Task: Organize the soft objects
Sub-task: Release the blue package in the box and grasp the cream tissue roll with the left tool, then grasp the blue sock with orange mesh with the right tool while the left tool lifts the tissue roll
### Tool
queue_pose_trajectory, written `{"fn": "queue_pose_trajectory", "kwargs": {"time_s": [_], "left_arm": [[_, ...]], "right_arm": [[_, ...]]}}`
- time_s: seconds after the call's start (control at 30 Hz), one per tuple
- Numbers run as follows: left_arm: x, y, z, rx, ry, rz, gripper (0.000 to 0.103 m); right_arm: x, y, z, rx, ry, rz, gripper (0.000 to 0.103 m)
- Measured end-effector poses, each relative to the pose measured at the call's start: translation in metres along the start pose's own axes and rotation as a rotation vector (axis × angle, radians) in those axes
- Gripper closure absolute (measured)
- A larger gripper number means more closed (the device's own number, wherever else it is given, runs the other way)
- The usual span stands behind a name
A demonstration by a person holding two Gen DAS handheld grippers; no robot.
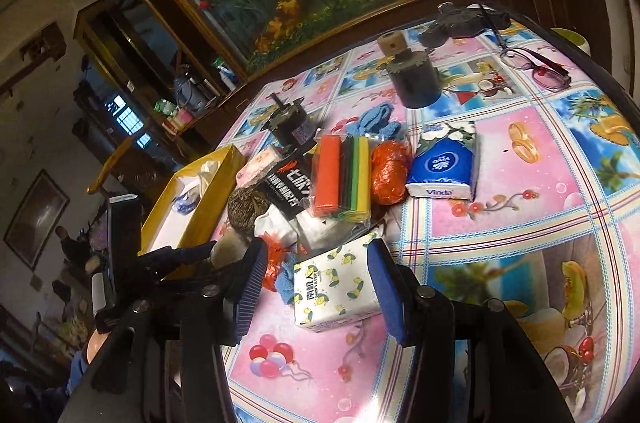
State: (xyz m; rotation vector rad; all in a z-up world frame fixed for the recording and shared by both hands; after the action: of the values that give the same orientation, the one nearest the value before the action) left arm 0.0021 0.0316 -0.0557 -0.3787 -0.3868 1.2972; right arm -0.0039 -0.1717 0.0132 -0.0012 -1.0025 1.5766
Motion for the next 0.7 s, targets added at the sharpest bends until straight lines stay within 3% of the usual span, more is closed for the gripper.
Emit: {"fn": "queue_pose_trajectory", "kwargs": {"time_s": [0.13, 0.2, 0.23, 0.5, 0.6, 0.67, 0.7], "left_arm": [[0.003, 0.012, 0.021, -0.062, 0.003, 0.026, 0.034], [0.004, 0.013, 0.017, -0.04, 0.045, 0.038, 0.034], [0.005, 0.014, 0.014, -0.033, 0.015, 0.026, 0.034], [0.003, 0.013, 0.014, -0.04, 0.032, 0.023, 0.034], [0.003, 0.012, 0.014, -0.046, 0.039, 0.026, 0.034], [0.004, 0.011, 0.014, -0.049, 0.042, 0.028, 0.034], [0.004, 0.011, 0.015, -0.05, 0.045, 0.03, 0.034]], "right_arm": [[0.025, 0.001, -0.012, 0.046, -0.015, 0.1, 0.047], [0.042, 0.003, -0.027, 0.107, -0.028, 0.169, 0.047], [0.047, 0.004, -0.034, 0.13, -0.027, 0.195, 0.047], [0.057, 0.006, -0.091, 0.281, 0.017, 0.338, 0.047], [0.059, 0.009, -0.103, 0.299, 0.053, 0.378, 0.047], [0.063, 0.012, -0.107, 0.294, 0.085, 0.412, 0.05], [0.064, 0.015, -0.109, 0.304, 0.1, 0.432, 0.058]]}}
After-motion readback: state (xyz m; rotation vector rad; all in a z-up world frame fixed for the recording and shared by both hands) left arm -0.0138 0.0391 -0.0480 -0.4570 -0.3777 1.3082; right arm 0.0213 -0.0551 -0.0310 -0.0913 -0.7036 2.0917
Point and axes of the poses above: each gripper's, at about its wrist camera, not at the fingertips, and z roughly against the way its jaws point, x to its left, y to its underside, the point moved 8 cm from there along -z, roughly the way its jaws point, and after that the axes turned 6 degrees about x, right-handed, at the moved point
